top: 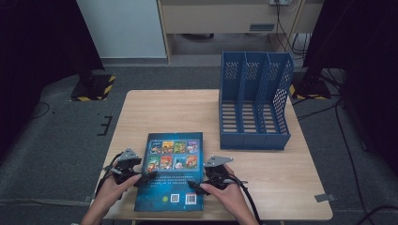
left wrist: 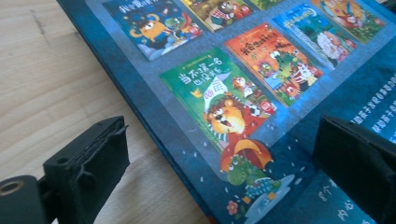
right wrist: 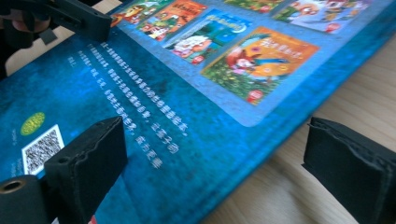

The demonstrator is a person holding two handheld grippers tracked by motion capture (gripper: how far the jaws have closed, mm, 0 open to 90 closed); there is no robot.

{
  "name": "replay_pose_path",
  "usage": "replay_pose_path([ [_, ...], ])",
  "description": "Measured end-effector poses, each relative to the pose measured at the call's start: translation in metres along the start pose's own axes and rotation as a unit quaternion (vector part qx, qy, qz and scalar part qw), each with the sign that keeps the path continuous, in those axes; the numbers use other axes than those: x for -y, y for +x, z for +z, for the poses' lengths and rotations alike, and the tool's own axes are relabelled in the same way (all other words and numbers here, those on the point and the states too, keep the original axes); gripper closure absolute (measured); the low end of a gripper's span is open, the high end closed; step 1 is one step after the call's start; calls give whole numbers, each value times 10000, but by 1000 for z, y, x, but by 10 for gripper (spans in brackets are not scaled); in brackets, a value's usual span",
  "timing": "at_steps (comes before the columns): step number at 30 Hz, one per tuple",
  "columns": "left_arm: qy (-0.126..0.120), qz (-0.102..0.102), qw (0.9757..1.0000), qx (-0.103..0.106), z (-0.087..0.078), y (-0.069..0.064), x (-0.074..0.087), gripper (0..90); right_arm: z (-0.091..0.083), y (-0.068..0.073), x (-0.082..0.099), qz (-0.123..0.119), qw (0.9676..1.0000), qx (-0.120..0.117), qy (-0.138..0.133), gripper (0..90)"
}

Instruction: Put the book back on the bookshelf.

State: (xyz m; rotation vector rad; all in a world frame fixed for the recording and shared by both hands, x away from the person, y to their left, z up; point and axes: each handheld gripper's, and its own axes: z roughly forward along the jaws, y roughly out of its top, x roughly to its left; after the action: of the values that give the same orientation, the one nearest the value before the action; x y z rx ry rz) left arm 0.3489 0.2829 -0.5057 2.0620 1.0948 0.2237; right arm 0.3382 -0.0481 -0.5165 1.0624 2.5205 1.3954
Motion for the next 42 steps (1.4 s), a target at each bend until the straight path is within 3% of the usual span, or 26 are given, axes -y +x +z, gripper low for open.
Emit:
replay_pose_path([
  [8, 64, -135, 9994, 301, 6, 2, 1, 0, 7, 0, 0, 138, 9998, -119, -30, 43],
  [12, 101, -416, 9972, 615, 11, 9, 3, 0, 10, -2, 0, 188, 9996, -181, -42, 43],
  [15, 125, -437, 9958, 790, 13, 12, 2, 5, 11, -2, 0, 227, 9995, -196, -56, 43],
  [20, 250, -468, 9966, 633, 9, 10, -2, 40, 11, 0, -1, 281, 9995, -139, -27, 51],
  [25, 305, -487, 9971, 506, 4, 10, -5, 105, 8, 1, -10, 426, 9987, -21, 276, 107],
  [29, 185, -476, 9982, 318, -2, 8, -10, 151, 7, 0, -16, 461, 9985, 122, 283, 140],
  [35, -41, -616, 9977, 269, -8, 9, -14, 255, 5, -3, -28, 512, 9982, 219, 222, 176],
  [42, -232, -609, 9976, 222, -17, 9, -20, 319, 0, -3, -42, 502, 9982, 276, 201, 225],
])
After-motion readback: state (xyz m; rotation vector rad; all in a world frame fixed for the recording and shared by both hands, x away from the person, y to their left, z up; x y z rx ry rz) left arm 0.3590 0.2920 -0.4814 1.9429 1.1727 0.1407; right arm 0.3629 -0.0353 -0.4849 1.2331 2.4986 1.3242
